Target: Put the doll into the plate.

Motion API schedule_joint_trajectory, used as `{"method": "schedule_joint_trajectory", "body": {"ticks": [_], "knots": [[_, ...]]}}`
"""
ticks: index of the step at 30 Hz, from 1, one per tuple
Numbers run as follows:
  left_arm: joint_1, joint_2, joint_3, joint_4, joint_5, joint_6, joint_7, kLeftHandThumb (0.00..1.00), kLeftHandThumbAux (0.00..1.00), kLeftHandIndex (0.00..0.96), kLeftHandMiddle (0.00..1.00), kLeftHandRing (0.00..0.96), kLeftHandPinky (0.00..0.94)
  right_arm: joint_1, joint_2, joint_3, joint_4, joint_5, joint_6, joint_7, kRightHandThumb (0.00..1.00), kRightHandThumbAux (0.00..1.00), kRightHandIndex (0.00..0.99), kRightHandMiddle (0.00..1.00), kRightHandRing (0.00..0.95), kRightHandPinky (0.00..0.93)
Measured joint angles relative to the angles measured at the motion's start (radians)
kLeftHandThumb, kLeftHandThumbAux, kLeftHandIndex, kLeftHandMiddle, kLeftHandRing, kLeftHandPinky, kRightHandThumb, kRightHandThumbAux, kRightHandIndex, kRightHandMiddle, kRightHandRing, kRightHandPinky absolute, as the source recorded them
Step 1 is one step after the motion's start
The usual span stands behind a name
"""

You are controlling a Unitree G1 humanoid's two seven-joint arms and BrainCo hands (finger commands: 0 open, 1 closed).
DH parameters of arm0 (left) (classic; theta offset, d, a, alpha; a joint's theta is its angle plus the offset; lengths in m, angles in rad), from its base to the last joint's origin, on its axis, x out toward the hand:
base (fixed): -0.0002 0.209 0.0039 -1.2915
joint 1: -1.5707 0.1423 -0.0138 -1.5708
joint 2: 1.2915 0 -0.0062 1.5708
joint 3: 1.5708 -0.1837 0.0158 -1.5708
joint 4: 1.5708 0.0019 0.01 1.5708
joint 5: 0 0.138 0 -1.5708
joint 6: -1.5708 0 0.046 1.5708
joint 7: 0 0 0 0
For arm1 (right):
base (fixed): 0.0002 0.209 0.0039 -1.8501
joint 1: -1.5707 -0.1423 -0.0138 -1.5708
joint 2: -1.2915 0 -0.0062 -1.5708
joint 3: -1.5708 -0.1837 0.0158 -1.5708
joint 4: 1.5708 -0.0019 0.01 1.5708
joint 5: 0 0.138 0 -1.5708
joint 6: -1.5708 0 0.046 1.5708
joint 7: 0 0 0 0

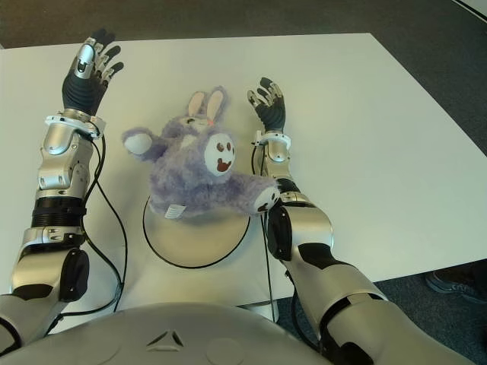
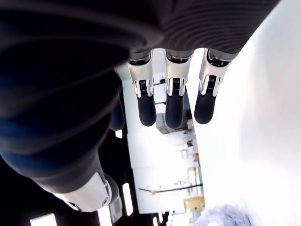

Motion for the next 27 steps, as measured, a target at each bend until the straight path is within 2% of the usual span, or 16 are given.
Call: {"method": "schedule_joint_trajectory", "body": {"ticks": [27], "knots": [[-0.04, -0.002, -0.001, 0.147, 0.012, -0.008, 0.016, 0.0, 0.279, 0.0, 0.021, 0.003, 0.0, 0.0, -0.001, -0.004, 0.0, 0.002, 0.0, 0.005, 0.382, 0.806, 0.193, 0.16, 0.159, 0.2]]}}
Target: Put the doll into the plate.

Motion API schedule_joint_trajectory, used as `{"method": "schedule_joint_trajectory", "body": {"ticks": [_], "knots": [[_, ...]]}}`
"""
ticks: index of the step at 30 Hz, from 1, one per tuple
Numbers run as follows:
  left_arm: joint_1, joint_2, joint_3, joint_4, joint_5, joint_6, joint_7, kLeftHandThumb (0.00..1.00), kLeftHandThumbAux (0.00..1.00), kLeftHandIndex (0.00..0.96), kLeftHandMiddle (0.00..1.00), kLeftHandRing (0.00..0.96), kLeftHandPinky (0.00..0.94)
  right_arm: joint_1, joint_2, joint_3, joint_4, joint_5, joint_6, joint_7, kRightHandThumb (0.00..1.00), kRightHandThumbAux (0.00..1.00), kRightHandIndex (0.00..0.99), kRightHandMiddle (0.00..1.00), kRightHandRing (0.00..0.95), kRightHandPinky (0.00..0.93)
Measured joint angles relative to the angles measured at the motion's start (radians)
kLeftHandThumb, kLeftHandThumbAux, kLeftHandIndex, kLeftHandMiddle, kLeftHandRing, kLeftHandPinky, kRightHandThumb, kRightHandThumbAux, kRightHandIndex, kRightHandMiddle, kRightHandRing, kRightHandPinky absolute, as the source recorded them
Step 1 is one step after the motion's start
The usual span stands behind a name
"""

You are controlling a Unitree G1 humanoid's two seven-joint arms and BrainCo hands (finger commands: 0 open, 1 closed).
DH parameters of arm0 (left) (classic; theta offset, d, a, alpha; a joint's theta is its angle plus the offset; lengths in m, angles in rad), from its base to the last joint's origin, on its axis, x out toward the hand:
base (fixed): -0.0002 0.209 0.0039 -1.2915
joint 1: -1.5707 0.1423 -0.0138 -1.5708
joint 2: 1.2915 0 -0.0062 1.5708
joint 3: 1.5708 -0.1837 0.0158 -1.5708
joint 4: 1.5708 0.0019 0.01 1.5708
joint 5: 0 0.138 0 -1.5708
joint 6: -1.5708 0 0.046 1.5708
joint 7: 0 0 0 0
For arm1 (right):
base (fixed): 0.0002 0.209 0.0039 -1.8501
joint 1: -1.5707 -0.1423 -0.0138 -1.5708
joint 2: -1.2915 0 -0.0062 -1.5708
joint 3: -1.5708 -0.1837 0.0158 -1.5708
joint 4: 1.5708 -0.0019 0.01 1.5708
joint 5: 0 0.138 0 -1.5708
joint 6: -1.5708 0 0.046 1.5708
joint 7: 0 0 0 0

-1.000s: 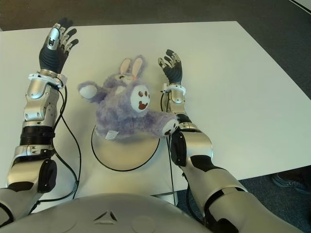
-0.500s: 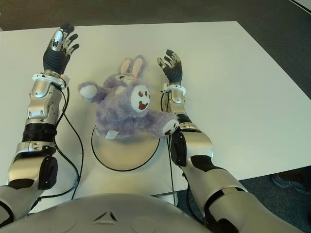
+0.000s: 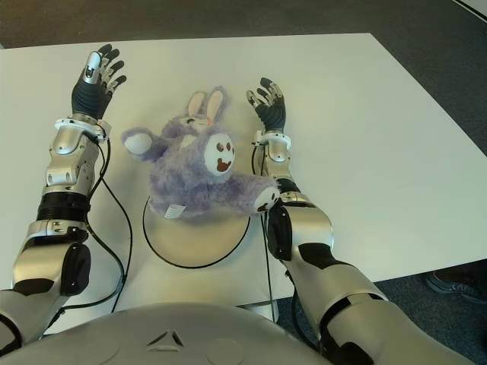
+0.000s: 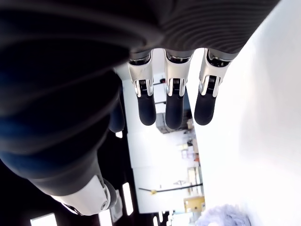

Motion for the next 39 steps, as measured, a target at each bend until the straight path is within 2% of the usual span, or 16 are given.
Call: {"method": "schedule_joint_trajectory", "body": {"ticks": [21, 39], "knots": [[-0.029, -0.002, 0.001, 0.08, 0.009, -0.004, 0.013, 0.0, 0.283, 0.0, 0.01, 0.0, 0.0, 0.0, 0.0, -0.002, 0.0, -0.001, -0.002, -0.003, 0.333, 0.81, 0.187, 0.16, 0.162, 0.205], [-0.035, -0.004, -0.001, 0.147, 0.02, -0.013, 0.021, 0.0, 0.28, 0.0, 0.022, 0.0, 0.0, 0.0, 0.0, -0.002, 0.0, -0.001, -0.005, -0.005, 0.333, 0.812, 0.184, 0.159, 0.161, 0.202]]}}
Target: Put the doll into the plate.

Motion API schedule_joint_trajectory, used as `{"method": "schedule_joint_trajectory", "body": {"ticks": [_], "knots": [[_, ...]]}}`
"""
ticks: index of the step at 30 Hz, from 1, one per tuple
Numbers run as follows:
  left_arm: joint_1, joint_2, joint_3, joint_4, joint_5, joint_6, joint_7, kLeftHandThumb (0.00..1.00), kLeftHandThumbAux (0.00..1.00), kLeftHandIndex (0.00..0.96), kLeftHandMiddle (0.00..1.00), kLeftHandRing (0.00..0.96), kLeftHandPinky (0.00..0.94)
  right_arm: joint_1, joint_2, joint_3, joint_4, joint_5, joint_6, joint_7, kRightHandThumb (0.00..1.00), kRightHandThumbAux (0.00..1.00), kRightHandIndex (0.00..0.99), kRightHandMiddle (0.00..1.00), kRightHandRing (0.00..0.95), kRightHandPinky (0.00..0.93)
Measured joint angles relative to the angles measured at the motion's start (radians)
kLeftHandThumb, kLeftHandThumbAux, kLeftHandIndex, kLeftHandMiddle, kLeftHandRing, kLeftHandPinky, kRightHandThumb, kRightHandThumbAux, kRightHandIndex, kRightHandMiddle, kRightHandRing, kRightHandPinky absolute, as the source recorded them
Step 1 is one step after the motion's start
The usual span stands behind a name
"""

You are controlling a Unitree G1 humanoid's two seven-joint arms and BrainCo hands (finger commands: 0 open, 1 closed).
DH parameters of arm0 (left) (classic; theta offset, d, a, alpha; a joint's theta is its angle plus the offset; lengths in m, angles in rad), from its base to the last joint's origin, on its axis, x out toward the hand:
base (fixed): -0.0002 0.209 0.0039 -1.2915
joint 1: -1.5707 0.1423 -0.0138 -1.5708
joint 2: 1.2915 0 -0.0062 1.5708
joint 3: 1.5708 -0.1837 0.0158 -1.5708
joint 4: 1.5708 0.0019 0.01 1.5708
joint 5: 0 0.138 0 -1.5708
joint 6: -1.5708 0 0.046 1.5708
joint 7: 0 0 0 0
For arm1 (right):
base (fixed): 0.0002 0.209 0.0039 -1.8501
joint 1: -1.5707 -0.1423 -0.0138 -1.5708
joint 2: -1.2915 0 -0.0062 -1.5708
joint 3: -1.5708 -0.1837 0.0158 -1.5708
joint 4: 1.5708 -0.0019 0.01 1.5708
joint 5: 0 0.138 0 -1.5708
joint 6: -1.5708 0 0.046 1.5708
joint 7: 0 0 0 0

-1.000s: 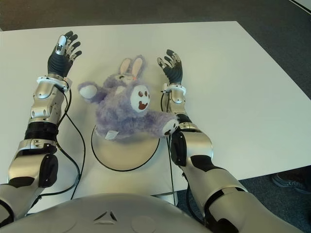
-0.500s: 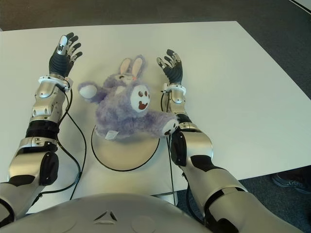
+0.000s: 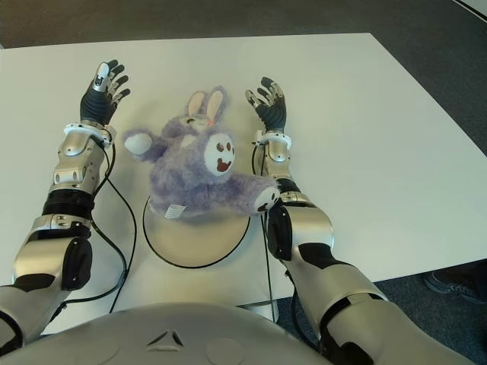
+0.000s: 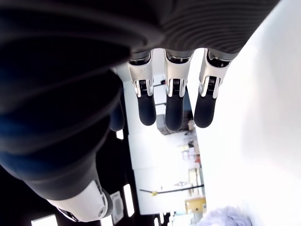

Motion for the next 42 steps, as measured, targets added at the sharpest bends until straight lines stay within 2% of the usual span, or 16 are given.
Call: {"method": "schedule_joint_trajectory", "body": {"ticks": [21, 42], "knots": [[-0.014, -0.019, 0.002, 0.086, 0.003, -0.016, 0.0, 0.0, 0.257, 0.0, 0.004, 0.0, 0.0, 0.0, 0.0, -0.001, 0.0, 0.001, 0.0, 0.0, 0.36, 0.823, 0.179, 0.164, 0.165, 0.201], [-0.023, -0.038, 0.003, 0.129, 0.003, -0.024, 0.008, 0.0, 0.26, 0.0, 0.017, 0.0, 0.0, 0.0, 0.0, 0.0, 0.0, 0.0, 0.0, -0.003, 0.298, 0.822, 0.168, 0.158, 0.168, 0.218]]}}
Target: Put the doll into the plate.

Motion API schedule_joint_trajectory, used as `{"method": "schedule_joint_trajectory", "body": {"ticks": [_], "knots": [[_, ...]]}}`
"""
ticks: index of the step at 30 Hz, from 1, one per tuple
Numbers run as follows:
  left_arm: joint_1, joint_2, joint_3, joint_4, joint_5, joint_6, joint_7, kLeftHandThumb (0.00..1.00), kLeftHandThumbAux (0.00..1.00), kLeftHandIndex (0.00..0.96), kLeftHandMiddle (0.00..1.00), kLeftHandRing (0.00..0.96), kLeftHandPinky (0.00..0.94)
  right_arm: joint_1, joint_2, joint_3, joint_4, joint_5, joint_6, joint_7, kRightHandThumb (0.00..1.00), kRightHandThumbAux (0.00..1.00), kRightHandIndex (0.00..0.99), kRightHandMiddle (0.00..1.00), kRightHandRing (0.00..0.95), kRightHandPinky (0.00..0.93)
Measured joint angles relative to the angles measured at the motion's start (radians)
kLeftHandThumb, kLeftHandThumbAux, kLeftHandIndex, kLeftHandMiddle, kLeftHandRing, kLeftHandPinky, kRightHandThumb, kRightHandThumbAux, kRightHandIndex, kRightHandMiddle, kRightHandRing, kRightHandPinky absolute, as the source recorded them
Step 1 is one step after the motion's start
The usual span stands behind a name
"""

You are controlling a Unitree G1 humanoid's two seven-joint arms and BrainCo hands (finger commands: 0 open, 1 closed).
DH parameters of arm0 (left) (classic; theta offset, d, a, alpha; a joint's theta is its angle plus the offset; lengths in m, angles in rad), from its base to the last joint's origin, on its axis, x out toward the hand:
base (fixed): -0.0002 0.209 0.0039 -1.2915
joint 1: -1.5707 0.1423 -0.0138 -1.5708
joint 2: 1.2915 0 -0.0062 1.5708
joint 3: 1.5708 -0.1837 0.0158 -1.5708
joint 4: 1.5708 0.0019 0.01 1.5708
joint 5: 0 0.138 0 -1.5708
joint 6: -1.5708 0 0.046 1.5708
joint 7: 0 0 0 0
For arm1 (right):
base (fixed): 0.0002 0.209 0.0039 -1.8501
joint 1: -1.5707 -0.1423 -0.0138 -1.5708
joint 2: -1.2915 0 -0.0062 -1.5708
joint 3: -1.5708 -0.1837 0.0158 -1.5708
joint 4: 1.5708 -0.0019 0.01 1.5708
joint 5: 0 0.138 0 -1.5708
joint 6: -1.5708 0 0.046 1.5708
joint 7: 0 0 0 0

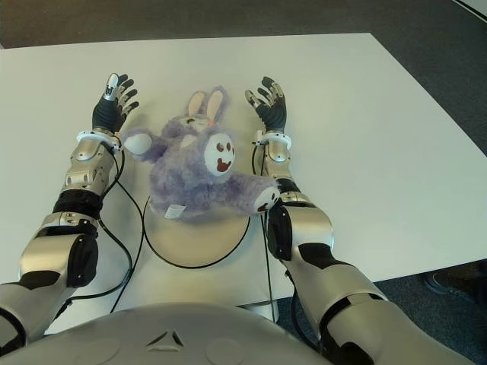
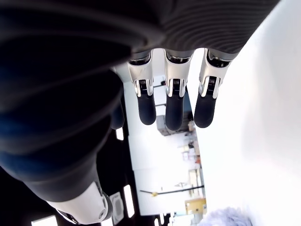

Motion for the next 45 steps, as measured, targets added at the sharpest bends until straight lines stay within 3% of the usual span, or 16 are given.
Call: {"method": "schedule_joint_trajectory", "body": {"ticks": [23, 45], "knots": [[-0.012, -0.005, 0.008, 0.078, 0.001, -0.027, 0.02, 0.0, 0.29, 0.0, 0.009, 0.0, 0.0, 0.0, 0.0, 0.0, 0.0, 0.0, 0.0, -0.002, 0.356, 0.822, 0.179, 0.163, 0.161, 0.202], [-0.018, -0.013, 0.017, 0.116, -0.005, -0.055, 0.035, 0.0, 0.283, 0.0, 0.0, 0.0, 0.0, 0.001, 0.0, 0.001, 0.0, -0.001, 0.0, -0.006, 0.308, 0.818, 0.172, 0.158, 0.165, 0.21]]}}
